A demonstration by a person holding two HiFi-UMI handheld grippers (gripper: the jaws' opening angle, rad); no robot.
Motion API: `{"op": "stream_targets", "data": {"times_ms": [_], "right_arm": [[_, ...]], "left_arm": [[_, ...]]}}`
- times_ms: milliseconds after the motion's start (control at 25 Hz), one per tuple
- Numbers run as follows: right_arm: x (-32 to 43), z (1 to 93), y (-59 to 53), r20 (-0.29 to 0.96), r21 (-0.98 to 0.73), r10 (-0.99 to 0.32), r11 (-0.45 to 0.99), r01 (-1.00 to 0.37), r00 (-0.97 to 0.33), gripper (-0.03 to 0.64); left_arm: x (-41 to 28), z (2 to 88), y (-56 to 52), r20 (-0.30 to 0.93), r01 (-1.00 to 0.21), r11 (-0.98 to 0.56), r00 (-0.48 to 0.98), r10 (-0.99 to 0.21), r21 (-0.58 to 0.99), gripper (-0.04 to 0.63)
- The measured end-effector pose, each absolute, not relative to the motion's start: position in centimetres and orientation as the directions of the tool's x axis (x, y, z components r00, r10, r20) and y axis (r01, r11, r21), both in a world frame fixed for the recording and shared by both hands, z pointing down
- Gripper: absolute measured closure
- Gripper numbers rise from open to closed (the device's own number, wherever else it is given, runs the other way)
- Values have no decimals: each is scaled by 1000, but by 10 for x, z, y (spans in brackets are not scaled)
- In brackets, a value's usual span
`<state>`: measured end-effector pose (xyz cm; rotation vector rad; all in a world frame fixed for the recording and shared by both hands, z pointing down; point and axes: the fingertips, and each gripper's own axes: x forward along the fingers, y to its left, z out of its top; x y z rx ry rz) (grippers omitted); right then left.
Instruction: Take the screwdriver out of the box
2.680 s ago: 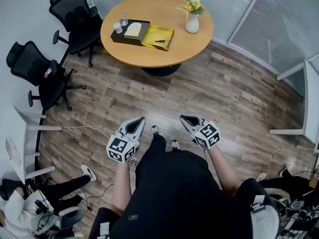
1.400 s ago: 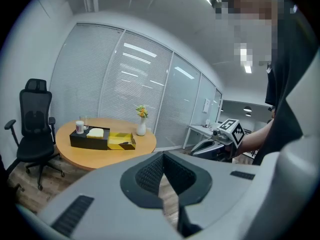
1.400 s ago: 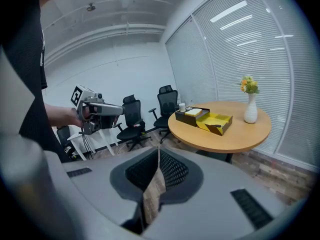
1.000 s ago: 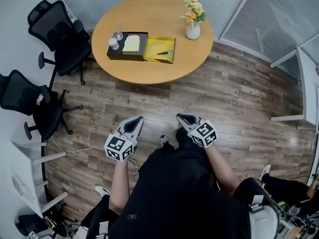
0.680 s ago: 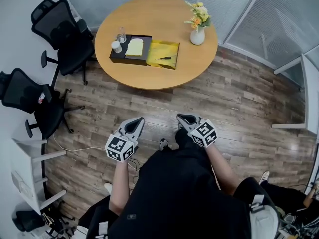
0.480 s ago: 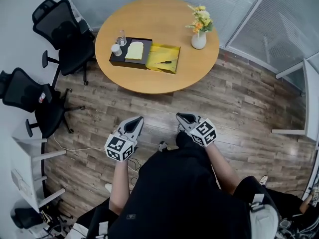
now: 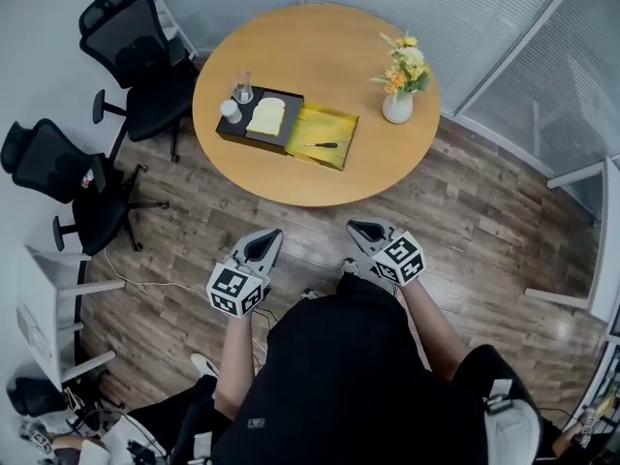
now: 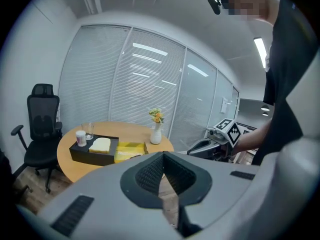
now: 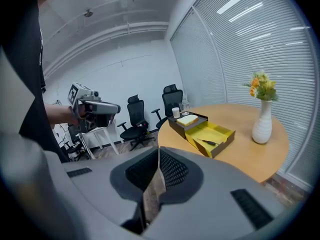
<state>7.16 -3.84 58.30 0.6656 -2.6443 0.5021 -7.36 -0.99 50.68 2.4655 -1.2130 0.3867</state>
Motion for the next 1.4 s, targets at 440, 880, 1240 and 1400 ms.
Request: {"op": "stream_targets", "data": {"times_ms": [440,880,1240,1400], "right_arm": [[97,596,-80,430,-266,-294,862,-431,-854,609],[99,608,-95,464,-280,-289,849,-448,-838,609],[67,605,-140,499,-251,-315,839,-483,-807,609],[44,602,-168,507,-228,-336,836,-499,-794,609]], "left_arm": [[-43,510,-40,414,-849,-491,525,-744,194,589],[-44,525,-62,416,-839,-491,543,-730,233,589],[-74,522,-126,359,-805,-539,594,-720,249,589],[-100,520,-152,338,-794,-553,608,-718,253,589]]}}
